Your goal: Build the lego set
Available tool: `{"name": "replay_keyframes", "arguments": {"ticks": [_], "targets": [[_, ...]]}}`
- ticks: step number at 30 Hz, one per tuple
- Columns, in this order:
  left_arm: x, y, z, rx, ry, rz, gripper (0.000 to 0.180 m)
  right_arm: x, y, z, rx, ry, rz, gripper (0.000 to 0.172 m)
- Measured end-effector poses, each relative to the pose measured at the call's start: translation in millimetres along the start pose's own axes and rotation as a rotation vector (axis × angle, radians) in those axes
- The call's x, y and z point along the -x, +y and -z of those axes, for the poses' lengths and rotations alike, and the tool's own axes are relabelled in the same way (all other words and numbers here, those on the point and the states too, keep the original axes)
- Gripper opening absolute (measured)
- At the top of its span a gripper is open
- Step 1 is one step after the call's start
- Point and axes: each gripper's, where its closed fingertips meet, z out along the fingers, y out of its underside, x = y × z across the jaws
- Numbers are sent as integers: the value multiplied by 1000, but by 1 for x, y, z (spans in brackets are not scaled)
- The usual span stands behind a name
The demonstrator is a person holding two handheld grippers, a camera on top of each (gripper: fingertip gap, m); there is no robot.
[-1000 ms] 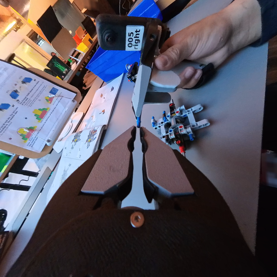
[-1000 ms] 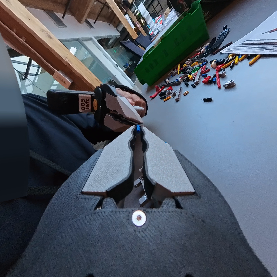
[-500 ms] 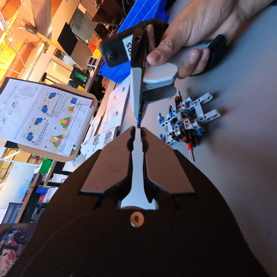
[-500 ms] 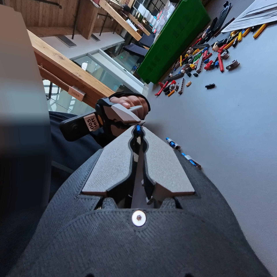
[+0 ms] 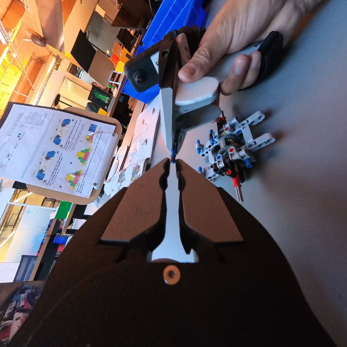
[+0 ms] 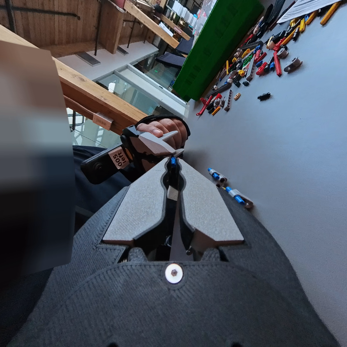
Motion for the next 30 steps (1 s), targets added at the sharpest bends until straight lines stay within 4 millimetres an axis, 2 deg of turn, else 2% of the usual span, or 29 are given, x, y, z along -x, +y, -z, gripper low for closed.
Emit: {"name": "replay_keyframes", "arguments": {"ticks": [4, 8, 11, 16, 20, 26, 30], "targets": [[-2, 2, -1, 15, 11, -1, 2, -3, 0, 0, 2, 7, -12, 1], [2, -3, 0, -50, 136, 301, 3, 4, -4, 1, -20, -30, 22, 1], [2, -3, 1, -79, 268, 531, 3, 4, -3, 1, -10, 9, 96, 1], [-7, -1, 0, -72, 380, 659, 2, 0, 1, 0, 32, 97, 204, 0], [-7, 0, 0, -85, 392, 709, 2, -1, 2, 0, 37, 100, 191, 0], [-9, -1, -3, -74, 327, 597, 4, 1, 3, -1, 38, 70, 160, 0], [-5, -4, -2, -91, 299, 584, 4, -1, 5, -2, 48, 86, 167, 0]]}}
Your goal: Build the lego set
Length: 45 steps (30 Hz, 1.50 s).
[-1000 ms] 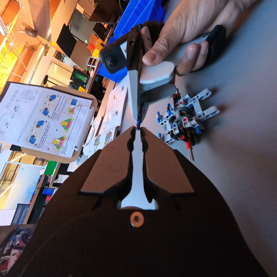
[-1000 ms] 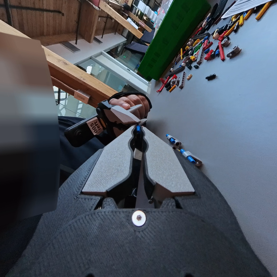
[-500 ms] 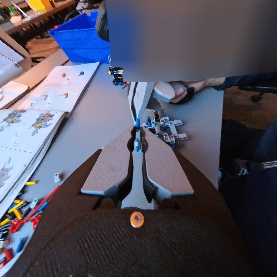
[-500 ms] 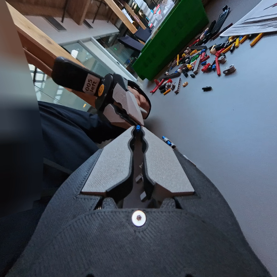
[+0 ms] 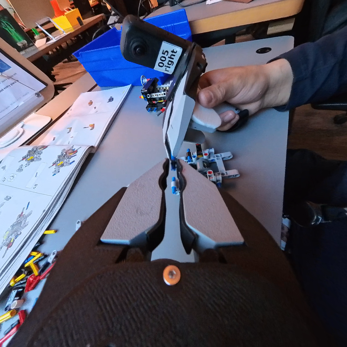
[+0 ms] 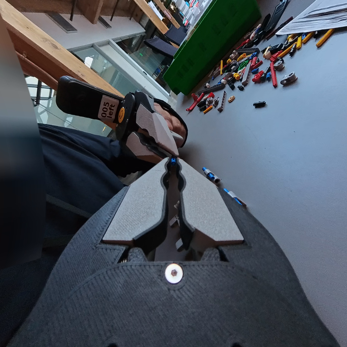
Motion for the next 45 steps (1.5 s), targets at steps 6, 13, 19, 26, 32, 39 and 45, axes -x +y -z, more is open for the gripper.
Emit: {"name": "replay_keyframes", "arguments": {"ticks": [6, 13, 19, 26, 32, 39, 45], "targets": [[0, -1, 1, -6, -12, -16, 3, 1, -1, 1, -11, -9, -10, 0], [-2, -1, 1, -16, 5, -10, 5, 3, 1, -1, 0, -26, -15, 0], [-3, 0, 0, -6, -5, -33, 3, 3, 1, -1, 3, -21, -15, 0], [-3, 1, 2, -9, -3, -29, 4, 4, 0, 0, -4, -28, -17, 0], [-2, 0, 2, -9, -15, -41, 3, 4, 0, 0, -8, -32, -18, 1], [-7, 7, 6, 36, 47, -39, 3, 5, 6, -2, 42, 3, 68, 1], [-14, 37, 10, 174, 207, 93, 3, -10, 16, 14, 170, 187, 311, 0]]}}
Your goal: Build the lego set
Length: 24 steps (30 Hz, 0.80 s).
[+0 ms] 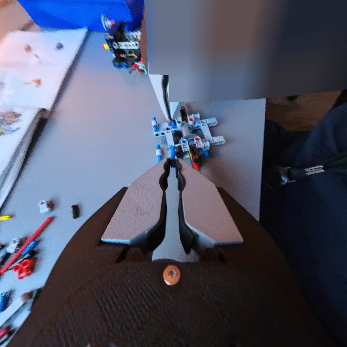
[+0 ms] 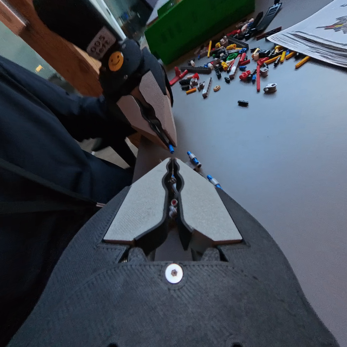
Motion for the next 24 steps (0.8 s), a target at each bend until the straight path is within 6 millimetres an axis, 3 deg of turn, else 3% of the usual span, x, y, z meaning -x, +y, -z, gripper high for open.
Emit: {"name": "replay_keyframes", "arguments": {"ticks": [7, 13, 24], "targets": [[-6, 13, -12, 86, 33, 16, 3, 4, 16, 8, 95, -2, 97, 7], [-3, 13, -12, 130, 10, 41, 3, 10, 26, -5, 172, 17, 198, 23], [-6, 15, -13, 164, 18, 58, 2, 7, 30, -12, 210, 89, 287, 23]]}}
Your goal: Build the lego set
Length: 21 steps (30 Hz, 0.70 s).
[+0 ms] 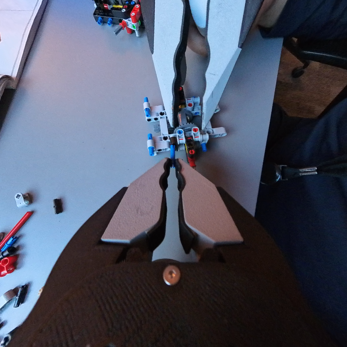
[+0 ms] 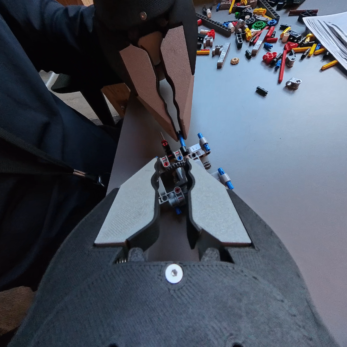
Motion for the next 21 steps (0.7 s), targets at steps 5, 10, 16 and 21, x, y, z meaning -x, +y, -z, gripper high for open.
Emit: {"name": "replay_keyframes", "arguments": {"ticks": [5, 10, 16, 21], "targets": [[-2, 0, -1, 4, 13, 19, 2, 0, -2, -1, 0, 21, 32, 26], [0, -1, -1, 13, 4, 47, 2, -1, 0, -1, 31, 43, 69, 26], [3, -1, -3, 27, 0, 39, 2, -3, -6, 4, 30, 65, 113, 26], [4, -3, 0, 15, -7, 47, 2, -4, 4, -4, 115, 87, 162, 32]]}}
